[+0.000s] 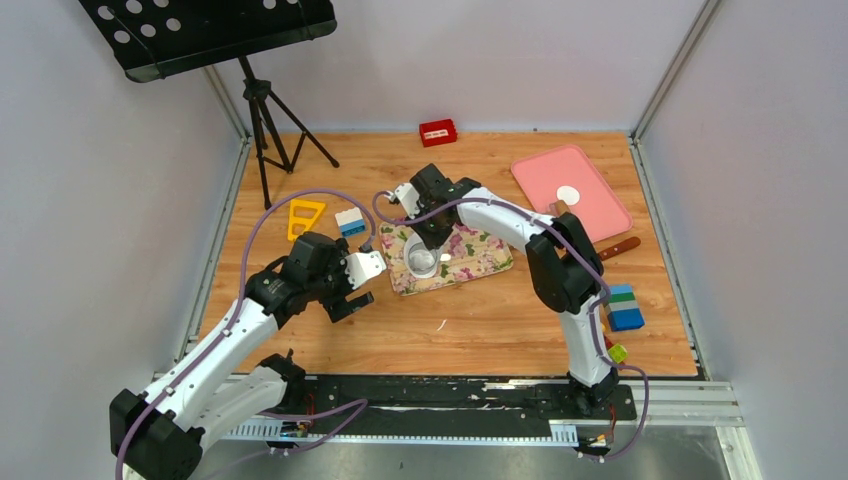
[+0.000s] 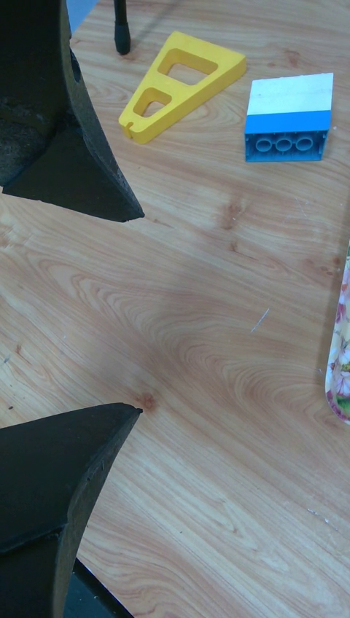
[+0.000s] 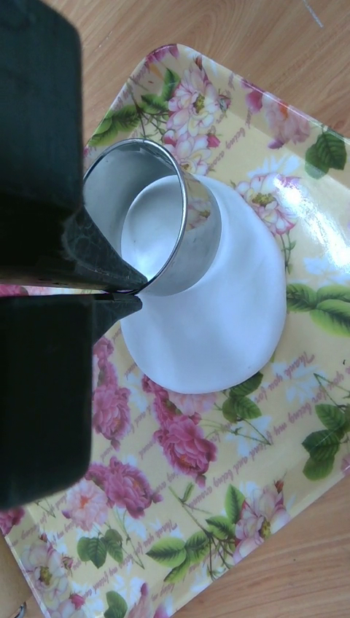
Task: Roll out the dumpling wrappers from the dough
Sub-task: Press the dumpling wrapper on the work surface.
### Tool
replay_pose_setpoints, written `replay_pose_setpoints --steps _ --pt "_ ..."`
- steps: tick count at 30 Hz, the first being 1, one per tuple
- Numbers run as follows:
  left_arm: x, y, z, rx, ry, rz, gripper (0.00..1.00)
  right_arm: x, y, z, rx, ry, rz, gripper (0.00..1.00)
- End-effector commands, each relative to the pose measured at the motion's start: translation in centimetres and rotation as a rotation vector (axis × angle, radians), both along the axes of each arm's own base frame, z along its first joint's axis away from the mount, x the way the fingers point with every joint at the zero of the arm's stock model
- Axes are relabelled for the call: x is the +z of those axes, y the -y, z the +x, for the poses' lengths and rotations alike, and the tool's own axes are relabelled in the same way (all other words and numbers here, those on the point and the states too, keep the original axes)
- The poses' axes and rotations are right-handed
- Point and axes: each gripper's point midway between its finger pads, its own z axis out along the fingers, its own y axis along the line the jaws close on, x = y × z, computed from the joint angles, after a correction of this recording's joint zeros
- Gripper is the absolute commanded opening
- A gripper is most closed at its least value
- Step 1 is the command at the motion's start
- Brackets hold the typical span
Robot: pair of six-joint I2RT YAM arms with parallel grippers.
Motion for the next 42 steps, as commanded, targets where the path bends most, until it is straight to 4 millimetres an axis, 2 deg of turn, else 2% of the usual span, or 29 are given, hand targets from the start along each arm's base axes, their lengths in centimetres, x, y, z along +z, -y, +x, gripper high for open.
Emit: replay_pose_setpoints --steps 1,6,10,16,19,24,26,28,30,32,35,38,42 --pt "0.3 0.3 0.3 0.007 0.014 -0.026 1.0 0.2 0.0 0.1 0.011 -0.007 -0.01 0.05" --pt "0.3 0.3 0.4 0.006 0.015 -0.026 1.0 0.8 0.1 0.4 0.004 0.014 -0.011 0.16" --pt "0.2 0.3 0.4 0.007 0.014 -0.025 1.0 2.1 0.0 0.5 0.011 0.037 0.006 0.26" --pt "0.3 0.3 0.5 0.01 0.02 -0.026 1.0 5.1 -0.2 0.4 0.023 0.081 0.054 0.37" --pt "1.2 0.4 1.3 0.024 0.052 -0.036 1.0 7.3 0.2 0.5 0.029 0.128 0.071 0.41" --pt "3.7 1.1 4.0 0.02 0.105 -0.017 1.0 10.5 1.7 0.5 0.012 0.174 0.115 0.44" --pt "5.4 1.8 6.2 0.029 0.135 -0.028 1.0 11.9 2.9 0.6 -0.017 0.161 0.167 0.42" --pt "6.5 2.9 8.5 0.048 0.132 -0.058 1.0 12.9 3.4 0.3 -0.043 0.087 0.285 0.36" --pt "7.4 4.5 10.8 0.074 0.105 -0.124 1.0 13.4 3.7 -0.1 -0.066 -0.007 0.405 0.21" --pt "7.6 6.6 13.0 0.085 0.04 -0.229 0.92 13.3 4.0 -0.5 -0.089 -0.107 0.506 0.07" --pt "7.9 9.6 14.8 0.07 -0.057 -0.417 0.71 12.3 3.7 -1.1 -0.087 -0.239 0.615 0.01" --pt "7.5 12.6 14.4 -0.011 -0.179 -0.565 0.48 10.6 3.0 -2.1 -0.068 -0.362 0.673 0.0" --pt "6.4 14.8 12.9 -0.096 -0.297 -0.688 0.09 9.9 2.0 -3.2 -0.038 -0.497 0.744 0.0"
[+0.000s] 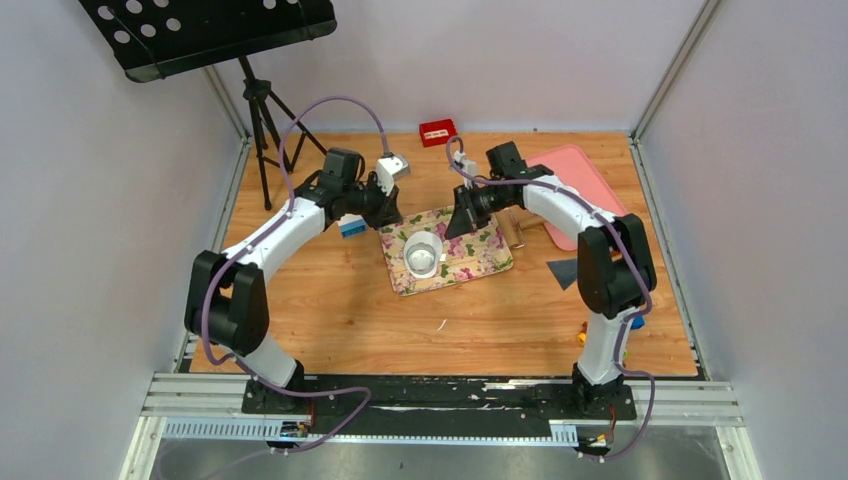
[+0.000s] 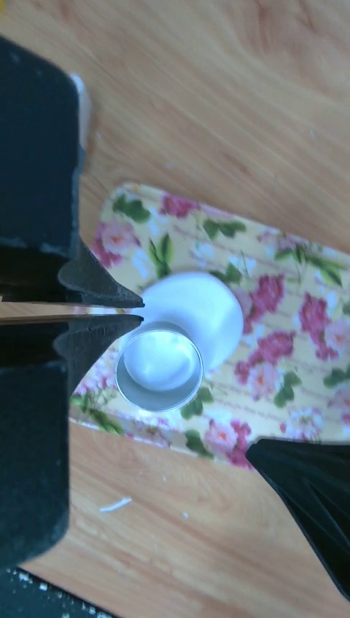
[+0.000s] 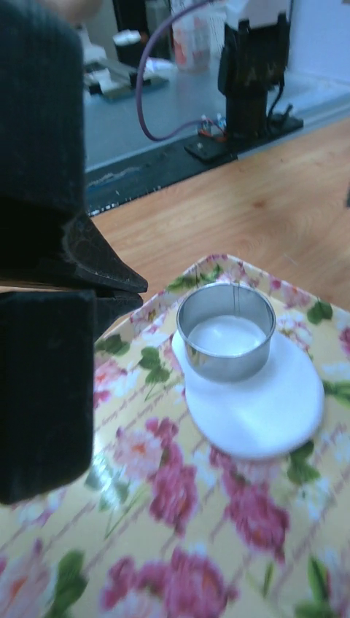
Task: Roll out the dumpling wrappers from the dough
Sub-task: Press the dumpling wrapper on the work surface.
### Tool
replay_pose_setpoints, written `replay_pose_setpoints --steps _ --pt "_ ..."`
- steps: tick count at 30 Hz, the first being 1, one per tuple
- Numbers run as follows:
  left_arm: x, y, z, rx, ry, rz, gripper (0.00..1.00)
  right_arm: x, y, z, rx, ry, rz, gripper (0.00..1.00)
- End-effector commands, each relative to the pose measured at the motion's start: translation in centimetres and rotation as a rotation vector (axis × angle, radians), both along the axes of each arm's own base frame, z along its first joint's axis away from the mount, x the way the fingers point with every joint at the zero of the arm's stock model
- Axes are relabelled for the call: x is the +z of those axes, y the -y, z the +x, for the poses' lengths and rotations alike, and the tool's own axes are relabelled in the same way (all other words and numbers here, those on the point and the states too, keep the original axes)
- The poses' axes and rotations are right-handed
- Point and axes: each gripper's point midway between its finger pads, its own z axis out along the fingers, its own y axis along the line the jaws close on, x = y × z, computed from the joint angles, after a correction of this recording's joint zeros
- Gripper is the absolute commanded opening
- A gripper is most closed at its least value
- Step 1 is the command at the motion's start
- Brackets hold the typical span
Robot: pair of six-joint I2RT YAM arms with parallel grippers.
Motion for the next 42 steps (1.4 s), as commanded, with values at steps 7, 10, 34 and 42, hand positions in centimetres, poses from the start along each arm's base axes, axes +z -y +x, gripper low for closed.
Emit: replay_pose_setpoints --steps 7,10,34,42 --pt "-0.2 4.9 -5.1 -0.258 -0.188 -0.324 0.0 -0.5 -3.7 -2.4 0.134 -0.26 0.263 0.0" --pt "-1.5 5.0 -5.8 -0.285 -0.237 -0.332 0.0 -1.5 -4.1 -2.2 0.13 -0.307 0.273 0.0" --pt "-8.1 4.5 -6.1 -0.278 -0.397 -0.297 0.0 -5.9 -5.5 -0.4 0.083 -0.41 0.245 0.0" --pt "-9.4 4.4 -5.9 -0.255 -0.423 -0.275 0.0 -7.5 -5.2 -0.4 0.057 -0.414 0.204 0.0"
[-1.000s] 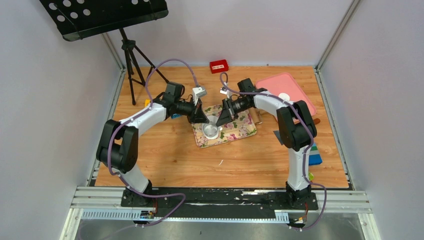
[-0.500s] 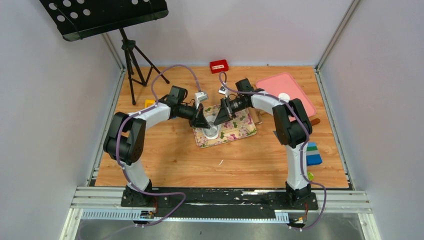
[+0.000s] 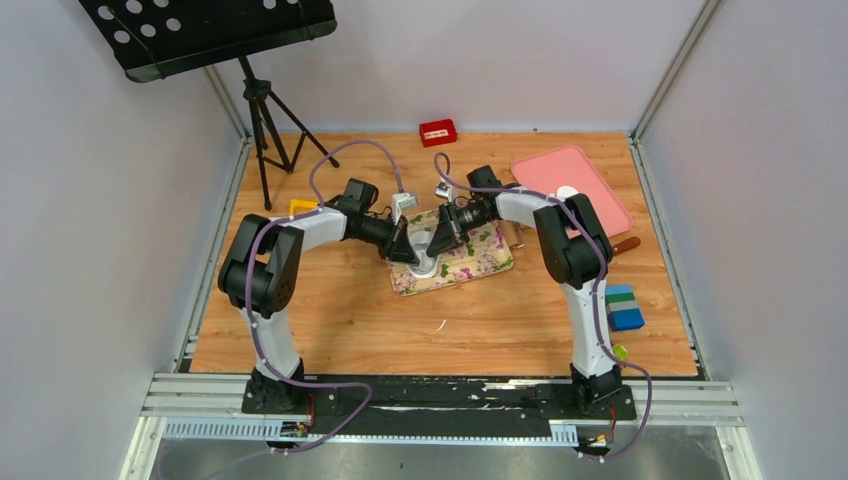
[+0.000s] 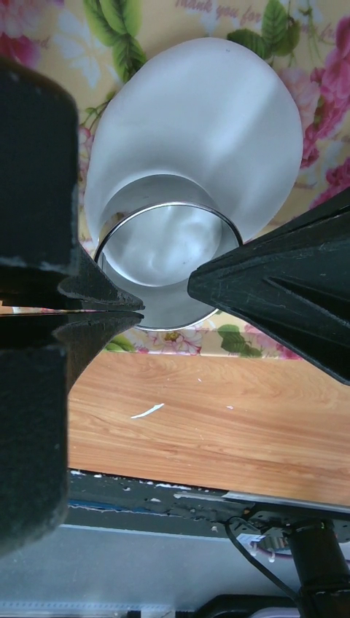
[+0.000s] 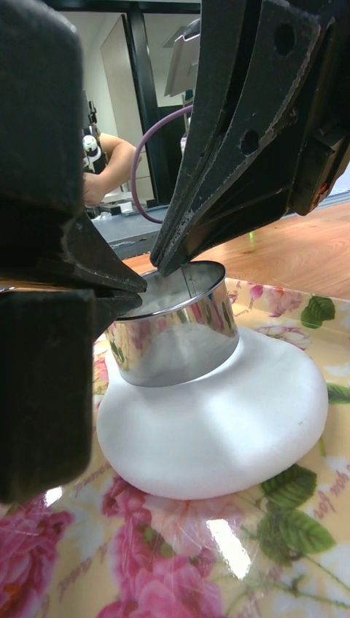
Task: Roll out the dumpling wrappers from the dough
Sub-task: Press the dumpling wrapper on the work surface.
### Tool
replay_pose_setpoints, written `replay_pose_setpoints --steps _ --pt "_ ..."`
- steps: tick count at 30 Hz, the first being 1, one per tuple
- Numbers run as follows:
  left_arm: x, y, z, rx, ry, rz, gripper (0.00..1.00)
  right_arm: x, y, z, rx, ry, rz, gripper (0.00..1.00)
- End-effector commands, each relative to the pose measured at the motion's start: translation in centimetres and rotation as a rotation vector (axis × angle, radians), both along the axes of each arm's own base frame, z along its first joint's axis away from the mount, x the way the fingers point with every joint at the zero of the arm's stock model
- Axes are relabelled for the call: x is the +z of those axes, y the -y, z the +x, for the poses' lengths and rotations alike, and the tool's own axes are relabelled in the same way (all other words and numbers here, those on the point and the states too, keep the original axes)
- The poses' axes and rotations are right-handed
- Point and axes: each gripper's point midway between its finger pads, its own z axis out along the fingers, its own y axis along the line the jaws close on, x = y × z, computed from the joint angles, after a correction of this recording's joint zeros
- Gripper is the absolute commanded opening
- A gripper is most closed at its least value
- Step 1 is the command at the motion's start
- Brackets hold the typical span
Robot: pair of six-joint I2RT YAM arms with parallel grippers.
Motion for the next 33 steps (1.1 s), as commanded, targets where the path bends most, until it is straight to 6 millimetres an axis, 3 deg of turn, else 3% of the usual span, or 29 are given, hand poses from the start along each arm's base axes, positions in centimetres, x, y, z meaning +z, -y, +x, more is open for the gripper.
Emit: replay_pose_setpoints --steps 1,12,33 --pt "-0.2 -0.2 0.6 0.005 0.023 0.004 0.0 0.1 -0.4 0.6 0.001 0.049 -0.001 0.0" --pt "-2.7 -1.0 1.1 0.057 -0.024 0.102 0.0 -0.5 -0.2 0.5 -0.001 0.041 -0.017 0.0" --pt "-5.3 -1.5 3.0 0.172 -0.132 0.223 0.0 -5.1 1.2 0.7 -0.04 -0.013 -0.185 0.0"
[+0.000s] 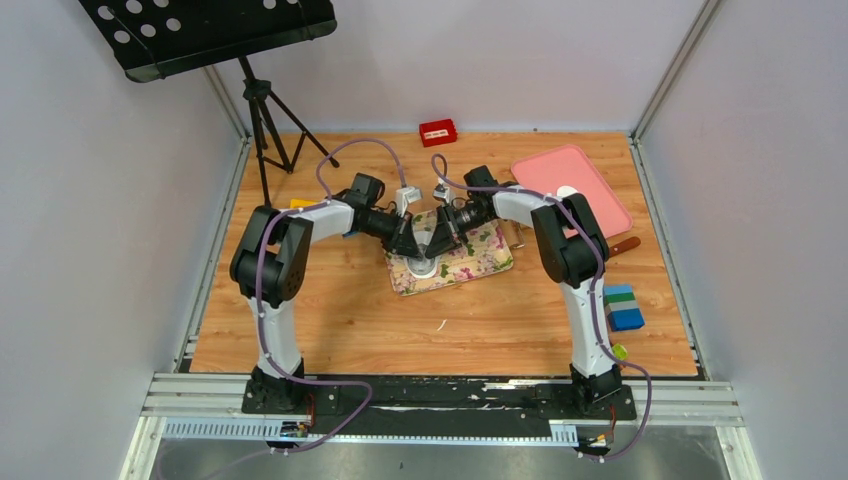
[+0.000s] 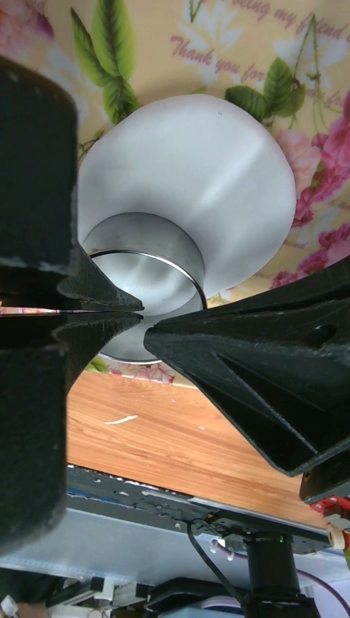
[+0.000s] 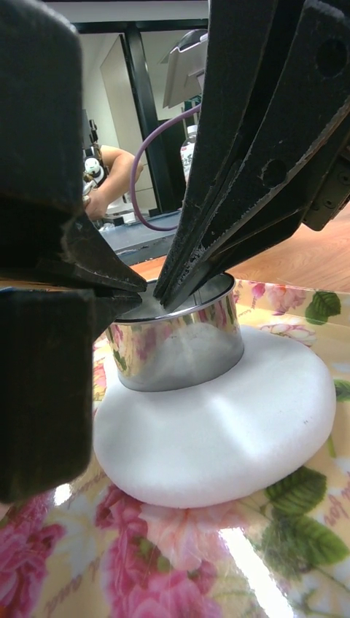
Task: Roll out the dumpling wrappers from the dough
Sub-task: Press the dumpling wrapper on the work surface.
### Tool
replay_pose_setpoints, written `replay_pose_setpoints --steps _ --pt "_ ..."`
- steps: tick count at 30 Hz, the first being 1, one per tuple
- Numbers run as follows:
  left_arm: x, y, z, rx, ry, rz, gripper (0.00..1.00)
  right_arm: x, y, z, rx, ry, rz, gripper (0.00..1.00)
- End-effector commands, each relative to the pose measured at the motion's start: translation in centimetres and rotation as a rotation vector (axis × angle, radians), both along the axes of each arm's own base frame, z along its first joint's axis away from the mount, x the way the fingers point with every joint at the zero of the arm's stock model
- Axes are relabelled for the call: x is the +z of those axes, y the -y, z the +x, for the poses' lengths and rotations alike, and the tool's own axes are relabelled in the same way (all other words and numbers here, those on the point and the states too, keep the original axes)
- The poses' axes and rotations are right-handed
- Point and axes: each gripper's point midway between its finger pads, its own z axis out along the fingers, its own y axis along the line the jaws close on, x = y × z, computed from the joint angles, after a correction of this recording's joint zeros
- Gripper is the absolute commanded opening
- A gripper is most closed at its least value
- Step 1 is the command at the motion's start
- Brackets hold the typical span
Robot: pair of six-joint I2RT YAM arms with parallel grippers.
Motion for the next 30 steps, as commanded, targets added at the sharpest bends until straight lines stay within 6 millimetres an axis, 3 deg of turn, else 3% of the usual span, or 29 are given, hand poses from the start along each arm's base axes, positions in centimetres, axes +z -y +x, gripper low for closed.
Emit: replay_pose_setpoints --steps 1,30 --pt "-3.9 -1.8 0.8 0.072 -0.042 0.152 0.0 -4.8 1.3 0.9 -0.037 0.032 -0.156 0.0" --pt "-5.9 -1.7 1.3 0.078 -0.129 0.233 0.0 -6.0 2.2 0.5 -0.012 0.047 -0.211 0.0"
